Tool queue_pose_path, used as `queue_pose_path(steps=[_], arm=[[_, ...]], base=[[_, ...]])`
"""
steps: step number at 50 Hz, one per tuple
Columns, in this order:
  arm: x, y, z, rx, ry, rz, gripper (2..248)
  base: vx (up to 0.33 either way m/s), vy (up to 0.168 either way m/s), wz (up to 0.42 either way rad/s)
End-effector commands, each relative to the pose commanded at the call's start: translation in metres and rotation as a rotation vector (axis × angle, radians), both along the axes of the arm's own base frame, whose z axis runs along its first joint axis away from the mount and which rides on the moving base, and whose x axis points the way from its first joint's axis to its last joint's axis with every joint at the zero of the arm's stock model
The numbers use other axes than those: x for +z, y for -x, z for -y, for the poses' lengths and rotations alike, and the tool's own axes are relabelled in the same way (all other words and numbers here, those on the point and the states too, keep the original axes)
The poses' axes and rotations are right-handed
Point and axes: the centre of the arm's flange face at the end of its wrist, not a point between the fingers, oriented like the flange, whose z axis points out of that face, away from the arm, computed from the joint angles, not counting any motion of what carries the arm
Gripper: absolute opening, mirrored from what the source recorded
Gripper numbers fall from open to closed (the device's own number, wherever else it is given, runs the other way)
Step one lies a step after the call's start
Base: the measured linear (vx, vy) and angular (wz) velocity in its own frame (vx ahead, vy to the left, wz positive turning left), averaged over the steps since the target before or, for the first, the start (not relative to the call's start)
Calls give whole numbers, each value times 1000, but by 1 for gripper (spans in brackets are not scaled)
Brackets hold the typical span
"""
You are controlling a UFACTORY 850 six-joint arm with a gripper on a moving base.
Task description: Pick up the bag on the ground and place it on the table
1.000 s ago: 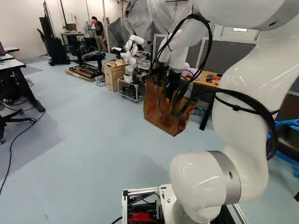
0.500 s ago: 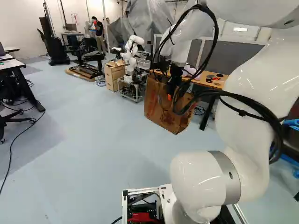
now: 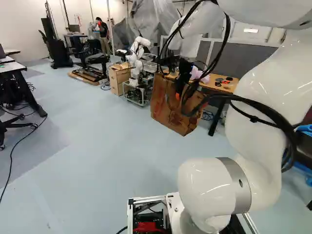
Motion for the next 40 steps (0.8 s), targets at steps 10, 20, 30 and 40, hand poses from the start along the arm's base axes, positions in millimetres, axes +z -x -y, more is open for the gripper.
queue_pose_path(steps=[10,20,30,40], arm=[[15,-2,2,-6,-6,-1,22],[30,-4,3,-12,-12,-1,22],[45,-6,5,-17,-18,-2,22],[60,-8,6,-22,-24,-3,22]], base=[[0,0,0],[0,0,0],[0,0,0],[0,0,0]])
